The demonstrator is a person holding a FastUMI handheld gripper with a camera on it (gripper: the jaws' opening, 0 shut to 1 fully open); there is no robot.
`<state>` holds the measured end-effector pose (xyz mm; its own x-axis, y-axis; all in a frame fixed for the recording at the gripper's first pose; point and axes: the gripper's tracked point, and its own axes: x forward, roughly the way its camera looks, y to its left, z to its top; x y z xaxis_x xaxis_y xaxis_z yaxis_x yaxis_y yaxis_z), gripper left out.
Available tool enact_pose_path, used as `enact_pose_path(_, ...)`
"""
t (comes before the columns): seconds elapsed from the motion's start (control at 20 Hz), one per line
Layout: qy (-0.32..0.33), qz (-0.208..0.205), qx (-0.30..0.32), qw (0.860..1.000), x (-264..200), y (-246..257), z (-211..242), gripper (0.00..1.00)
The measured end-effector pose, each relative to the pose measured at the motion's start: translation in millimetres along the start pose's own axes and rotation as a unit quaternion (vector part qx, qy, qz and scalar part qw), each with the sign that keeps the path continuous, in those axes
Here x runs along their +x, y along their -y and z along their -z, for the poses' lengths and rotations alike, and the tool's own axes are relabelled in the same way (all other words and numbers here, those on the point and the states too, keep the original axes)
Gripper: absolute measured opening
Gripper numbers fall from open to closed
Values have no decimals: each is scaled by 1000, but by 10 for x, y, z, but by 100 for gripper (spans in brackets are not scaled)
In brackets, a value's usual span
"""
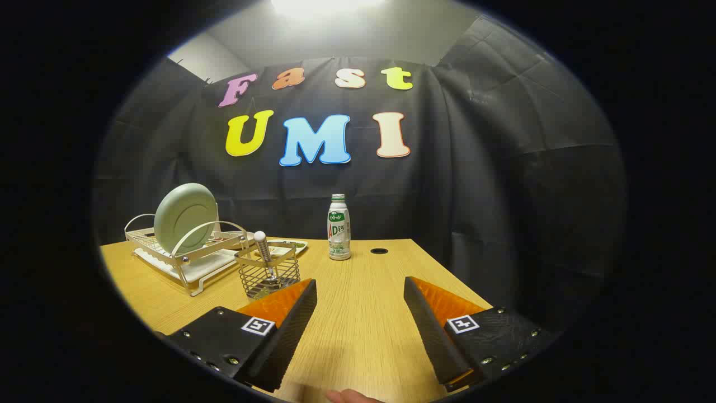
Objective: Take the plate from the dish rack, then take the spoon from the basket and place it into the plate.
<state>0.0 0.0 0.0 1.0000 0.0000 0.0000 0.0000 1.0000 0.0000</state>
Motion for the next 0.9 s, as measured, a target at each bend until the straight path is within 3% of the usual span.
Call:
enact_pose_path(0.3, 3, -3, 1, 1000, 574, -18, -83, 96)
enact_pose_path(0.45, 16, 12, 7, 1000, 769, 94, -343, 97)
enact_pose_path(0.65, 37, 14, 5, 999, 687, 118, -882, 96)
enact_pose_path(0.9, 42, -3, 21, 999, 407, -201, -1602, 96)
